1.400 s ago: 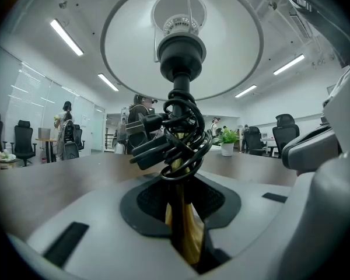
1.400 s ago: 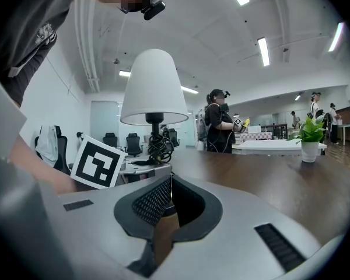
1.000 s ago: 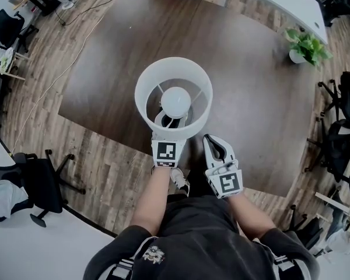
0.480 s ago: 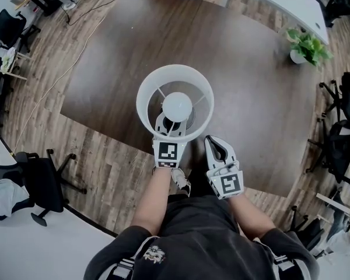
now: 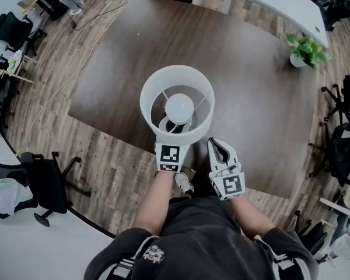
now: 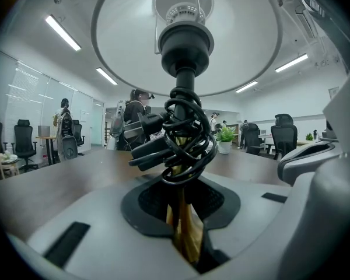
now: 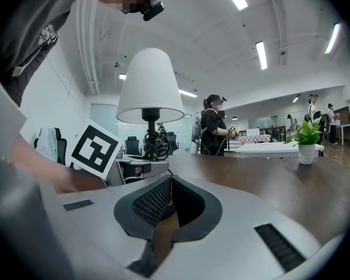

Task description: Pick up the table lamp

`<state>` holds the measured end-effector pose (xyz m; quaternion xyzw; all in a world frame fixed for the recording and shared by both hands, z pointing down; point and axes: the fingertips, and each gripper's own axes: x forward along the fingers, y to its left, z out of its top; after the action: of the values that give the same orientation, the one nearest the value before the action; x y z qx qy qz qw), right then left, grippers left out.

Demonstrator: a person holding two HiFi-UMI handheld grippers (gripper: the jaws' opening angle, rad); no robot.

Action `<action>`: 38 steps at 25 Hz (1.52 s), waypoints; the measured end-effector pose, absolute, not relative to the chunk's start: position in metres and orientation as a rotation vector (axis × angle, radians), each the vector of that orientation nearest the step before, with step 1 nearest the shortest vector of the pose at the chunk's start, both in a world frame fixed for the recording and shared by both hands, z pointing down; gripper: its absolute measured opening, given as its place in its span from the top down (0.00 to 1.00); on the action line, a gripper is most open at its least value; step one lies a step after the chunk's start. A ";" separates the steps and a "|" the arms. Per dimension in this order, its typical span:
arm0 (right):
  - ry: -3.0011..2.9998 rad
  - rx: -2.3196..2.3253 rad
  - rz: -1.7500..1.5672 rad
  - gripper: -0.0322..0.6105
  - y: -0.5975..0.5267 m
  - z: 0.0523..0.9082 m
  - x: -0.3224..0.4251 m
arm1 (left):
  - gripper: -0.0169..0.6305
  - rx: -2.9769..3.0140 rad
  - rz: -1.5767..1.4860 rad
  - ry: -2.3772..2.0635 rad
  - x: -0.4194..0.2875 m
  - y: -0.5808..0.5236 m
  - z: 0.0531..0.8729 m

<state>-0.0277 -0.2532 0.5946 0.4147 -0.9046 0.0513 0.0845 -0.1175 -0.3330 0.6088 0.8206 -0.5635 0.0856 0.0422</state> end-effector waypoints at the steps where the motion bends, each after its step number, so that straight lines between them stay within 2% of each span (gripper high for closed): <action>1: -2.703 1.240 0.148 0.91 -0.253 0.592 -0.028 | 0.85 2.511 0.263 -1.718 -0.117 -0.332 0.604; 9: -2.741 1.286 0.079 0.91 -0.251 0.546 -0.036 | 0.85 2.533 0.260 -1.677 -0.118 -0.325 0.542; 24: -2.850 1.301 -0.040 0.91 -0.251 0.401 -0.036 | 0.85 2.602 0.161 -1.626 -0.119 -0.296 0.412; 38: -2.876 1.353 -0.151 0.91 -0.229 0.352 -0.045 | 0.85 2.639 0.110 -1.613 -0.125 -0.269 0.381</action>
<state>-0.0454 -0.2286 0.3522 0.4252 -0.9036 -0.0473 -0.0204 -0.1248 -0.2688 0.3805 0.8525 -0.5211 0.0355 0.0231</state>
